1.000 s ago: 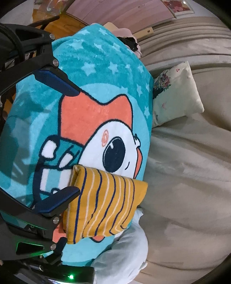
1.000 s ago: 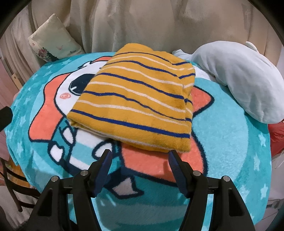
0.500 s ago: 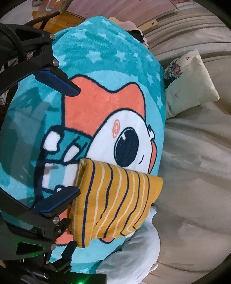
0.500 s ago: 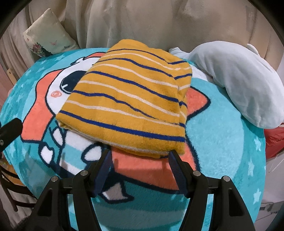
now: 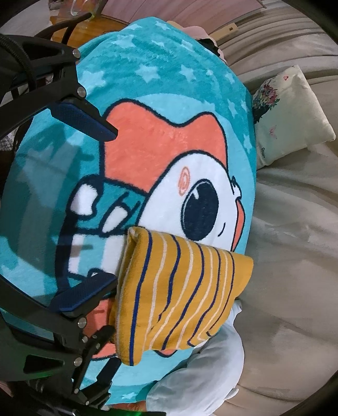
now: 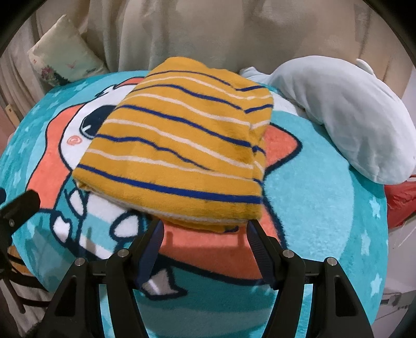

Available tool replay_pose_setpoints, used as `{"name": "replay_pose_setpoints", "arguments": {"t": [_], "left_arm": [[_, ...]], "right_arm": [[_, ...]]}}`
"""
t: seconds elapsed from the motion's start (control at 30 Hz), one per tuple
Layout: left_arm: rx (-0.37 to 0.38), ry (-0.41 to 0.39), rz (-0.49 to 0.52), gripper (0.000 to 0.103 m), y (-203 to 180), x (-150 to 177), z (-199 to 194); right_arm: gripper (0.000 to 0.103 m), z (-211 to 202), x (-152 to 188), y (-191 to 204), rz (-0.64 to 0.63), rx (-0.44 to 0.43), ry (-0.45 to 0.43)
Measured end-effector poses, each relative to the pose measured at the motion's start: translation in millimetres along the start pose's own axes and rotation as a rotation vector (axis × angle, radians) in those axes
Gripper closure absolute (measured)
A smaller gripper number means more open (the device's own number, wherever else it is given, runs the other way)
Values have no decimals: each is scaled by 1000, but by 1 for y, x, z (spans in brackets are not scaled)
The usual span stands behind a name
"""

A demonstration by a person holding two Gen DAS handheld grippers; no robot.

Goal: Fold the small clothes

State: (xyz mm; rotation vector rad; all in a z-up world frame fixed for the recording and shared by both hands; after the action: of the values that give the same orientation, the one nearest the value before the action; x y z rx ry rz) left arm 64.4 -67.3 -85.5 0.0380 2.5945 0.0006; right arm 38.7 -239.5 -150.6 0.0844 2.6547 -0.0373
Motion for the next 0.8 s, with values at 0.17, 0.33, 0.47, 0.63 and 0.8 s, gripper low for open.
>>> {"name": "replay_pose_setpoints", "arguments": {"t": [0.17, 0.33, 0.47, 0.63, 0.8], "left_arm": [[9, 10, 7, 2, -4, 4, 0], [20, 29, 25, 2, -12, 11, 1], [36, 53, 32, 2, -18, 19, 4], [52, 70, 38, 2, -23, 25, 4], [59, 93, 36, 2, -25, 33, 6]], "right_arm": [[32, -3, -1, -10, 28, 16, -14], [32, -2, 6, -12, 31, 20, -1], [32, -4, 10, -13, 33, 12, -3], [32, -8, 16, -17, 44, 12, -8], [32, -9, 22, -20, 50, 17, 2]]}}
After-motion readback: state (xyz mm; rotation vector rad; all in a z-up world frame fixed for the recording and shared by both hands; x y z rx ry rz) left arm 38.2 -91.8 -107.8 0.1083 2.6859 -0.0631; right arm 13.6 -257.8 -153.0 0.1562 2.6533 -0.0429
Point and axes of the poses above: each gripper's, at about its wrist camera, not at the fingertips, and z roughly the way its jaws point, y to its left, x to its underside, the point moved 10 cm from there along z, roughly the way its jaws point, and after that the axes turned 2 degrees about -x, right-handed, at the moved point
